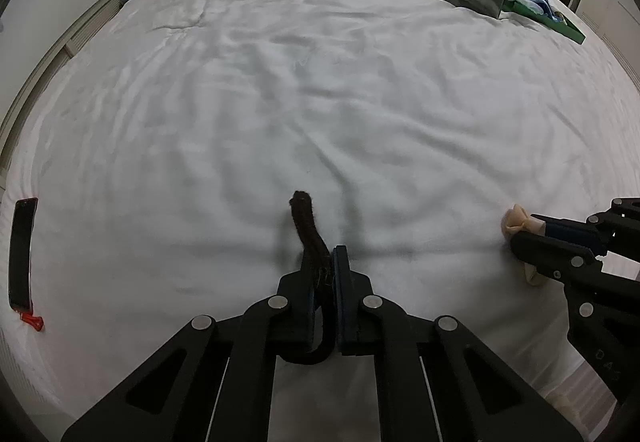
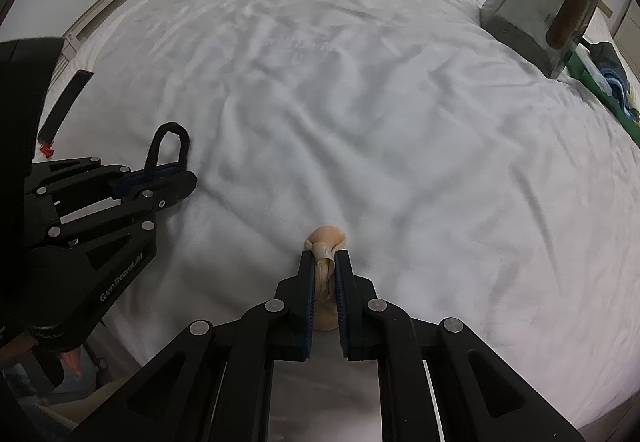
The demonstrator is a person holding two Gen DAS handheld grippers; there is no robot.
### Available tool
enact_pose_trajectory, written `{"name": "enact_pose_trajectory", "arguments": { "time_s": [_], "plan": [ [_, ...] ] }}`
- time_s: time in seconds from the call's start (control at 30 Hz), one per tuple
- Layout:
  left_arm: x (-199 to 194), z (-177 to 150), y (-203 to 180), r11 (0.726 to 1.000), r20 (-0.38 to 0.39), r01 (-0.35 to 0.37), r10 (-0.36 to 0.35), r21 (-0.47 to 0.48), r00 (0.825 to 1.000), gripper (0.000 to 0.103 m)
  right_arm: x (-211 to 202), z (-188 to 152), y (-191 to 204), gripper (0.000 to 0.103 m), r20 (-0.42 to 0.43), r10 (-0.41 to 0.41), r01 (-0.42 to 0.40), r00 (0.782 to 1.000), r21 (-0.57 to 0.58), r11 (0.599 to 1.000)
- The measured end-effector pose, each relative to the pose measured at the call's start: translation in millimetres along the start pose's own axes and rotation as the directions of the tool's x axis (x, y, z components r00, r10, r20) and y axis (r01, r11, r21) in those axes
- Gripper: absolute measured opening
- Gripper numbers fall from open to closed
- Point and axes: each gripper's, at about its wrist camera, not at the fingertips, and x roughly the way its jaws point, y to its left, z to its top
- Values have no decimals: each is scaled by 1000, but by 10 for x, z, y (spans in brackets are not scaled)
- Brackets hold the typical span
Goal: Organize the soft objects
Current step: 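Lift the hair tie and sponge and carry both over the green tray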
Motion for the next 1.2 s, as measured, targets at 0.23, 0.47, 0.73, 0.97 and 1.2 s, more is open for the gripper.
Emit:
{"name": "enact_pose_trajectory", "arguments": {
  "time_s": [0.23, 0.47, 0.73, 0.97, 1.2],
  "plan": [
    [-99, 38, -38, 1000, 13, 5, -5, -7, 1000, 5, -171, -56, -158, 9, 17, 11, -11, 1000, 7, 1000],
    [-271, 225, -80, 1000, 65, 10, -8, -19, 998, 5, -284, 11, -207, 9, 65, 29, -31, 997, 25, 999],
    [-428, 485, -309, 1000, 107, 20, -21, 8, 994, 5, -504, 30, -496, 9, 119, 13, -21, 993, 64, 998],
    [-546, 841, -868, 996, 121, 70, -77, 62, 990, 5, -863, 49, -1080, 9, 164, -58, 36, 985, 136, 990],
    [-737, 1364, -1602, 983, 147, 160, -172, 93, 974, 5, -1311, 21, -1776, 9, 201, -149, 108, 968, 201, 974]
  ]
}}
